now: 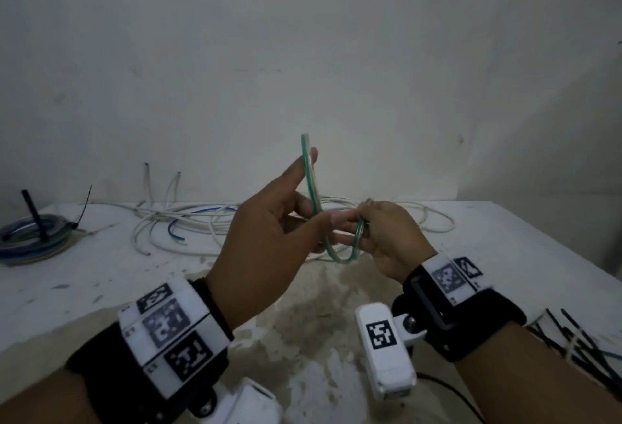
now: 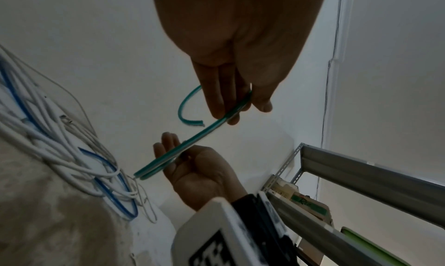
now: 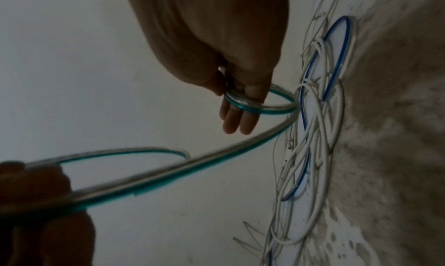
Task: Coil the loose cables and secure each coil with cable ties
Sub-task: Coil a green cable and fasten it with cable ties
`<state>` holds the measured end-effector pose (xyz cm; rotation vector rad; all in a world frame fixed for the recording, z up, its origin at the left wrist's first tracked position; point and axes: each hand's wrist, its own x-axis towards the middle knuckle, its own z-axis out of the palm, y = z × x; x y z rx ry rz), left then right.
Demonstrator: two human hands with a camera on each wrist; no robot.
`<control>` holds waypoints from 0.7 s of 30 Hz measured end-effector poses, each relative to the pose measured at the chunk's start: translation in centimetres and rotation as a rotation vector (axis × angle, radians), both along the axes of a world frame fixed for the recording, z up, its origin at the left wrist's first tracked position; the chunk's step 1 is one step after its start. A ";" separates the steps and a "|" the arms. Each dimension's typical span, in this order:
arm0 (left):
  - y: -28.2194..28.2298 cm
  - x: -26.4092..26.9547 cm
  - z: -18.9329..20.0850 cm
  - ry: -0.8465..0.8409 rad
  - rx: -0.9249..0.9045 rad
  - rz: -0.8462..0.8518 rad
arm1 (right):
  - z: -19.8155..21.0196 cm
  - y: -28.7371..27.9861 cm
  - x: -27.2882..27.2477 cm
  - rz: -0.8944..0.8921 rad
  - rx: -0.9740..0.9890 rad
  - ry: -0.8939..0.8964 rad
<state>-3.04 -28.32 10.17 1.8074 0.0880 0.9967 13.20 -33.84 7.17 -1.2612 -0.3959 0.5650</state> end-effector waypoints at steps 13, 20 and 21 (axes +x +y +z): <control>2.3 1.4 1.5 0.041 -0.387 -0.082 | -2.1 0.3 -5.6 0.285 0.013 -0.152; 5.1 2.2 1.2 -0.012 -0.539 0.010 | -2.6 0.0 -7.0 0.408 0.210 0.136; 5.3 2.2 1.1 -0.017 -0.555 0.012 | -2.6 -0.2 -7.1 0.418 0.233 0.160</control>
